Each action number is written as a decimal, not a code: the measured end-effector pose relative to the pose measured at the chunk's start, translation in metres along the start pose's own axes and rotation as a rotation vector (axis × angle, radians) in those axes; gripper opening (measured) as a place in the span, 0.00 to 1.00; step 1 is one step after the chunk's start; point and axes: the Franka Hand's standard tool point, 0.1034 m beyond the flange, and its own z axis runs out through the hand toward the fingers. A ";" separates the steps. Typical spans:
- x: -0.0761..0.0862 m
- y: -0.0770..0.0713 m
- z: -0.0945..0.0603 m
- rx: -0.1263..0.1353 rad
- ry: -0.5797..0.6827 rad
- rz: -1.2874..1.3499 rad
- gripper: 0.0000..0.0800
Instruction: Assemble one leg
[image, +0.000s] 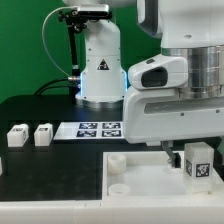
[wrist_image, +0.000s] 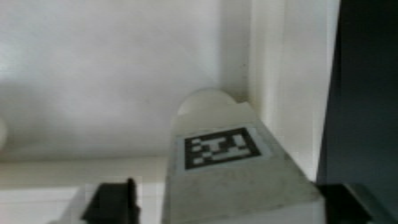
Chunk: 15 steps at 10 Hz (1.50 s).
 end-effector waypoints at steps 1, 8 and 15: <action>0.000 -0.001 0.000 0.000 0.000 0.053 0.36; 0.001 -0.003 0.002 -0.020 -0.016 1.095 0.36; -0.005 -0.003 0.005 0.114 0.032 1.543 0.67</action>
Offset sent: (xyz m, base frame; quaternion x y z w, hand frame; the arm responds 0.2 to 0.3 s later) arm 0.0221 0.0095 0.0018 -0.0297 0.0557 0.3663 0.9283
